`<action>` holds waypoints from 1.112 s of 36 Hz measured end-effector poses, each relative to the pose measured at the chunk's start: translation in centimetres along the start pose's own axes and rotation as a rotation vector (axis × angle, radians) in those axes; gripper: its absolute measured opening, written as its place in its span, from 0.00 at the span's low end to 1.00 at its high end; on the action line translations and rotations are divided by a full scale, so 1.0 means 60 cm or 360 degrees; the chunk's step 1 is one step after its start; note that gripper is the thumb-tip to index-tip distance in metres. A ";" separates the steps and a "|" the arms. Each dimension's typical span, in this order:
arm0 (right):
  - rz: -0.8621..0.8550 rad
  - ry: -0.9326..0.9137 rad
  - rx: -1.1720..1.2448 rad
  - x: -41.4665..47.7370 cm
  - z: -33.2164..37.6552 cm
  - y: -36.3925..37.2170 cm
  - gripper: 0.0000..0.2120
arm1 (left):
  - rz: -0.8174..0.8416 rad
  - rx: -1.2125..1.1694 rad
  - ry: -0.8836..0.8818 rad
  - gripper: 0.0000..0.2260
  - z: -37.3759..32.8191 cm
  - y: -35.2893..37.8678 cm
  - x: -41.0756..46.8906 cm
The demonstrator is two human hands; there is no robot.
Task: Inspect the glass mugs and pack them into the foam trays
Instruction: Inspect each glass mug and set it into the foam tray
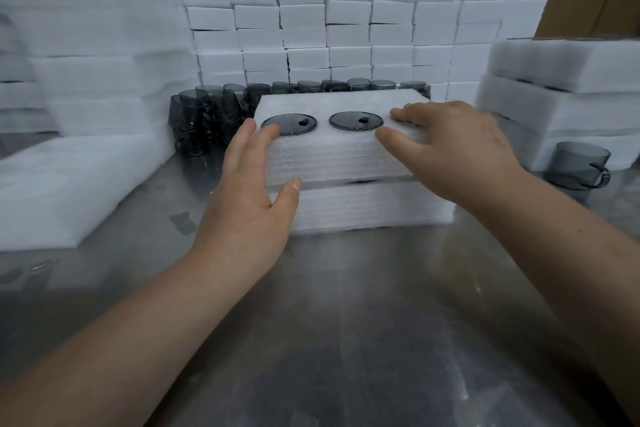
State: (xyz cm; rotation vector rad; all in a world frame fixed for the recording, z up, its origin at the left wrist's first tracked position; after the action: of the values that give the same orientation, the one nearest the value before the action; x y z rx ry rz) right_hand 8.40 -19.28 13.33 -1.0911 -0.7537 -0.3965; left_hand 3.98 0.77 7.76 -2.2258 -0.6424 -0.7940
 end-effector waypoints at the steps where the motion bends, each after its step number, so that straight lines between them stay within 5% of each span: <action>1: -0.0004 -0.0005 0.0000 0.001 0.000 0.000 0.28 | 0.0005 -0.0006 -0.0001 0.25 -0.001 0.000 -0.001; 14: -0.0519 -0.0131 0.0209 -0.029 0.016 -0.027 0.22 | -0.0070 -0.0454 -0.0246 0.30 0.014 -0.005 0.001; 36: -0.0434 -0.0154 0.0242 -0.045 0.030 -0.014 0.19 | -0.0269 -0.0644 -0.0497 0.23 0.035 -0.010 -0.004; 40: -0.0450 -0.0143 0.0266 -0.047 0.033 -0.015 0.18 | -0.0425 -0.0777 -0.0668 0.15 0.048 -0.018 0.004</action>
State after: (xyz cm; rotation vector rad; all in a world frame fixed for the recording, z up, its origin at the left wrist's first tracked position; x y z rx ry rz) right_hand 5.18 -18.08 12.37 -0.8512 -1.0080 -0.5165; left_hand 4.47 3.62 6.72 -2.8321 -1.0541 -0.6634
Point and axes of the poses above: each hand's wrist, its own x-axis towards the middle knuckle, its own y-axis out of the palm, z = x × y, the point moved 9 cm from there along x, towards the middle knuckle, and after that the axes turned 10 degrees about -z, right-handed, at the moved point
